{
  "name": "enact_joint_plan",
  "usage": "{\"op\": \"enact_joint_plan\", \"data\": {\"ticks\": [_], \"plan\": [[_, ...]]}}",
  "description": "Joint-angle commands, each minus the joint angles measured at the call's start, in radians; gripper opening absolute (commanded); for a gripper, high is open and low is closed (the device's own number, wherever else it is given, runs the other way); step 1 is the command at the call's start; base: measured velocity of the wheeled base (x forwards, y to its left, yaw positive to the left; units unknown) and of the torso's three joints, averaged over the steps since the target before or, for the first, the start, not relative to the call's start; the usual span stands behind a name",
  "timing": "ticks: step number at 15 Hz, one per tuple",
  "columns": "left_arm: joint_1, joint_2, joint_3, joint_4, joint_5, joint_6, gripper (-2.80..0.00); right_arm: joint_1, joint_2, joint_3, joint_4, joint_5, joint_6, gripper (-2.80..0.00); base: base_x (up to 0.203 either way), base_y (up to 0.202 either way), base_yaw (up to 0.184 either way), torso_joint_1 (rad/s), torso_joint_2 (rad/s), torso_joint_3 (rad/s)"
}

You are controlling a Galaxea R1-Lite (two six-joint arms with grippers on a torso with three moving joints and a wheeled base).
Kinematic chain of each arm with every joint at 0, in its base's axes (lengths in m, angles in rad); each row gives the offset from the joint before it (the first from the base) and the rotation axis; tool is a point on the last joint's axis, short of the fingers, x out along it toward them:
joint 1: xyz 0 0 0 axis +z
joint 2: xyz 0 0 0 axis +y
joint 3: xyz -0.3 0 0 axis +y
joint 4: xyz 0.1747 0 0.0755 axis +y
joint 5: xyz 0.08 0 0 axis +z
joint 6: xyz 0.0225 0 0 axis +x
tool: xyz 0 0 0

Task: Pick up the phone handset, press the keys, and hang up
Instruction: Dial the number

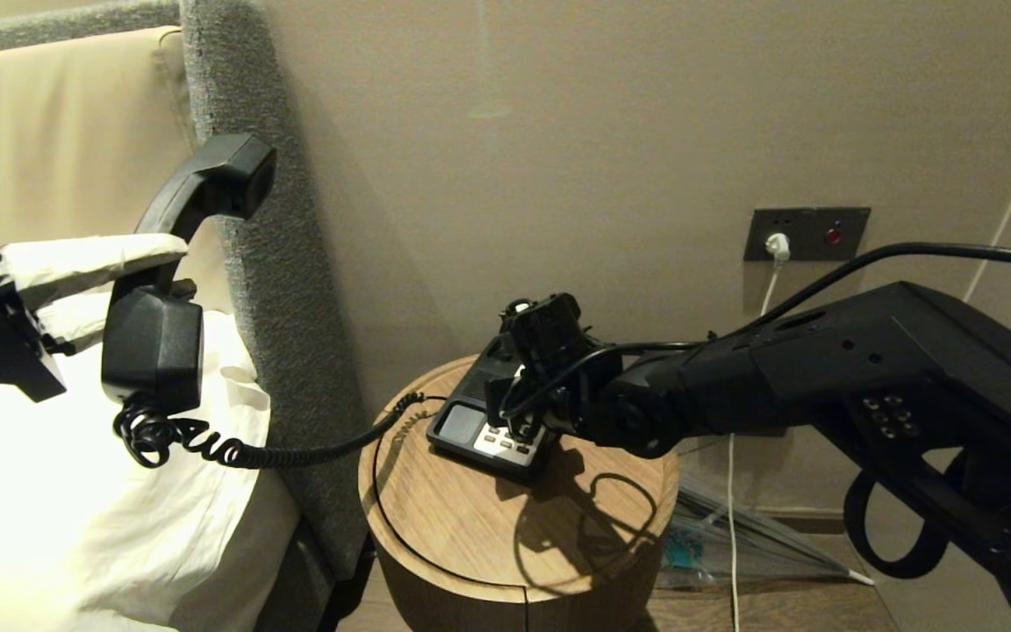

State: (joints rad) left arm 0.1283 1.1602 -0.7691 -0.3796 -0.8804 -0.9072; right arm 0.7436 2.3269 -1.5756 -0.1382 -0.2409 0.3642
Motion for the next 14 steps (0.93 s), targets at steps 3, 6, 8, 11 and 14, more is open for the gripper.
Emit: {"op": "enact_joint_plan", "data": {"ticks": [3, 6, 8, 11, 14], "plan": [[0.001, -0.007, 0.007, -0.002, -0.005, -0.005, -2.8, -0.006, 0.032, -0.036, 0.002, -0.021, -0.002, -2.8, 0.0, 0.0, 0.0, 0.0, 0.0, 0.0], [0.001, -0.007, 0.014, -0.003, -0.005, -0.005, -2.8, -0.024, 0.034, -0.04, -0.003, -0.033, -0.017, -2.8, 0.0, 0.0, 0.0, 0.0, 0.0, 0.0], [0.001, -0.011, 0.013, -0.002, -0.005, -0.005, -2.8, -0.035, 0.034, -0.046, -0.003, -0.034, -0.016, -2.8, 0.0, 0.0, 0.0, 0.0, 0.0, 0.0], [0.001, -0.011, 0.014, -0.002, -0.005, -0.005, -2.8, -0.04, 0.031, -0.046, -0.001, -0.034, -0.014, -2.8, 0.0, 0.0, 0.0, 0.0, 0.0, 0.0], [0.001, -0.013, 0.013, -0.002, -0.005, -0.007, -2.8, -0.04, 0.032, -0.046, 0.0, -0.034, -0.016, -2.8, 0.0, 0.0, 0.0, 0.0, 0.0, 0.0]]}}
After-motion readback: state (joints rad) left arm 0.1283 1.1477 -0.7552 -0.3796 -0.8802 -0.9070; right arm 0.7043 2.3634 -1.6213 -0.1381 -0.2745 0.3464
